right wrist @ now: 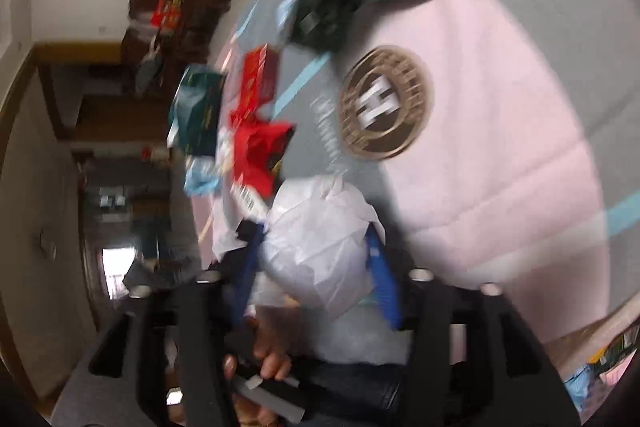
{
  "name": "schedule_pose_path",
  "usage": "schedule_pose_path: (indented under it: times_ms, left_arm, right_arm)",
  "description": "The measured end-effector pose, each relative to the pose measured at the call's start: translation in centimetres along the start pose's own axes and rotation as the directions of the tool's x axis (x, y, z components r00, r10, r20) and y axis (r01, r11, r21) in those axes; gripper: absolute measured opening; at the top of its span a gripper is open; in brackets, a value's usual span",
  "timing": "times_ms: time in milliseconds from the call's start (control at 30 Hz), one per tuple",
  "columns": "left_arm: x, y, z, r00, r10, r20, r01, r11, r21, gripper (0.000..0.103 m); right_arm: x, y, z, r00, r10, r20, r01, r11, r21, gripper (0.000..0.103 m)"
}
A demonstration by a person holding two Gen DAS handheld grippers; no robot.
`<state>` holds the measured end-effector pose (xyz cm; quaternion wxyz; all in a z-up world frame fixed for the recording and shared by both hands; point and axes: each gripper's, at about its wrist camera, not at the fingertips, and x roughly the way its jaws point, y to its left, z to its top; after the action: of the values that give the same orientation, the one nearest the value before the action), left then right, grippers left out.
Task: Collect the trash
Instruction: 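Grasp the white plastic bag with the right tool and lift it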
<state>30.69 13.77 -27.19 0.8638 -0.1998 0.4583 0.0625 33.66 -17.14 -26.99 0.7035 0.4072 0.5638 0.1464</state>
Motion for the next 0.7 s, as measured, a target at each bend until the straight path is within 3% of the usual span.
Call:
schedule_pose_path:
  times_ms: [67,167,233,333,433,467,567,667,700]
  left_arm:
    - [-0.2,0.1,0.0,1.000,0.002,0.008,-0.002,1.000,-0.004,0.095]
    - [-0.1,0.5,0.0,1.000,0.012,0.005,-0.012,1.000,-0.019,0.095]
    - [0.2,0.5,0.0,1.000,0.014,-0.008,-0.014,1.000,-0.017,0.095]
    - [0.1,0.4,0.0,1.000,0.020,-0.003,-0.020,1.000,-0.014,0.095]
    - [-0.3,1.0,0.2,0.999,0.026,0.022,-0.025,0.999,-0.040,0.095]
    - [-0.4,1.2,0.2,0.999,0.026,0.025,-0.025,0.998,-0.050,0.095]
    - [-0.3,1.6,0.2,0.999,0.025,0.020,-0.024,0.997,-0.068,0.095]
    - [-0.3,1.5,0.2,1.000,0.026,0.018,-0.025,0.998,-0.061,0.095]
    - [-0.2,1.4,0.2,1.000,0.027,0.016,-0.026,0.998,-0.055,0.095]
  right_arm:
    - [-2.1,-1.0,0.3,0.987,-0.106,0.121,0.103,0.994,0.032,0.073]
    - [-4.2,-0.6,-0.5,0.952,-0.214,0.219,0.223,0.975,-0.018,0.074]
    - [-5.1,0.7,-1.7,0.932,-0.238,0.274,0.276,0.955,-0.106,0.074]
    - [-3.9,3.3,-4.4,0.931,-0.240,0.274,0.321,0.896,-0.306,0.074]
    - [-1.1,5.6,-7.3,0.956,-0.230,0.183,0.293,0.801,-0.522,0.073]
    - [0.1,6.0,-8.2,0.952,-0.257,0.164,0.304,0.764,-0.569,0.073]
    - [2.8,6.1,-9.4,0.889,-0.399,0.225,0.448,0.654,-0.610,0.073]
    - [2.7,5.0,-8.5,0.854,-0.450,0.262,0.515,0.657,-0.551,0.073]
    - [2.0,4.4,-7.8,0.833,-0.472,0.289,0.552,0.664,-0.504,0.073]
